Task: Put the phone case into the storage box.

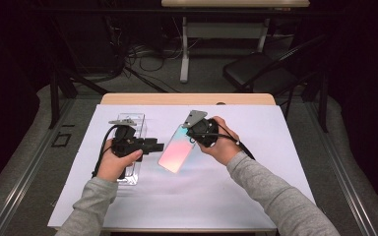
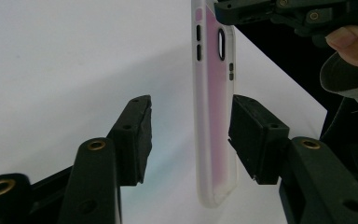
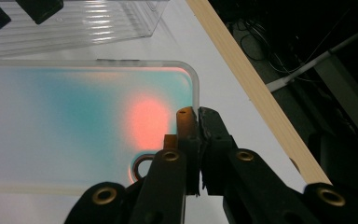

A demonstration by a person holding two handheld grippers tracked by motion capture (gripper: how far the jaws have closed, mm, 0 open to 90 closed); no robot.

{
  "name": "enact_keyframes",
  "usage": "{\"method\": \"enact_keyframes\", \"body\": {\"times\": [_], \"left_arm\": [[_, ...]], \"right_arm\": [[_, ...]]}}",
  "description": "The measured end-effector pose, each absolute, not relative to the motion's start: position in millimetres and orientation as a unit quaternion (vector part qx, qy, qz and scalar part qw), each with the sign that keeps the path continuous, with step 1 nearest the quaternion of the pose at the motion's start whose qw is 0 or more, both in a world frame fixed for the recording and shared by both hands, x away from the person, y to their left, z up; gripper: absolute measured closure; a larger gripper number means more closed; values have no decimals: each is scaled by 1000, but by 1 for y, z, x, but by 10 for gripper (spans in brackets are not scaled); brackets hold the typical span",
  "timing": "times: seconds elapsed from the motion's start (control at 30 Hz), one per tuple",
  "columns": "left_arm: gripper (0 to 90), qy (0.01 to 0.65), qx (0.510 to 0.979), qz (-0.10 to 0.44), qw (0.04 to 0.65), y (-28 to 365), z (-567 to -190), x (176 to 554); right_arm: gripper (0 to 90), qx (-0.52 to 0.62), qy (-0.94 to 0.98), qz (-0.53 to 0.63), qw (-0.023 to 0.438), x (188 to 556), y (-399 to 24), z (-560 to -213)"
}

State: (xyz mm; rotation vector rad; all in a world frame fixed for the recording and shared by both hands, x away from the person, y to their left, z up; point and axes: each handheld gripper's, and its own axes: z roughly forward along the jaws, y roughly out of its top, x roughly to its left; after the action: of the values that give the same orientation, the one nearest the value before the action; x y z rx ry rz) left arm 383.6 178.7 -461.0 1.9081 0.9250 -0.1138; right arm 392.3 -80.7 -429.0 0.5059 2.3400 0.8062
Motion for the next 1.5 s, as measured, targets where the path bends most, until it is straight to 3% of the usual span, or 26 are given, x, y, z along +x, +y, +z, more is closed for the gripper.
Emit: {"method": "enact_keyframes", "body": {"times": [0.87, 1.5], "left_arm": [[690, 381, 792, -80, 471, 163, -474, 383], [751, 392, 788, -95, 464, 161, -478, 383]], "right_arm": [[880, 185, 884, 305, 302, 390, -76, -431], [880, 181, 885, 307, 301, 388, -73, -431]]}}
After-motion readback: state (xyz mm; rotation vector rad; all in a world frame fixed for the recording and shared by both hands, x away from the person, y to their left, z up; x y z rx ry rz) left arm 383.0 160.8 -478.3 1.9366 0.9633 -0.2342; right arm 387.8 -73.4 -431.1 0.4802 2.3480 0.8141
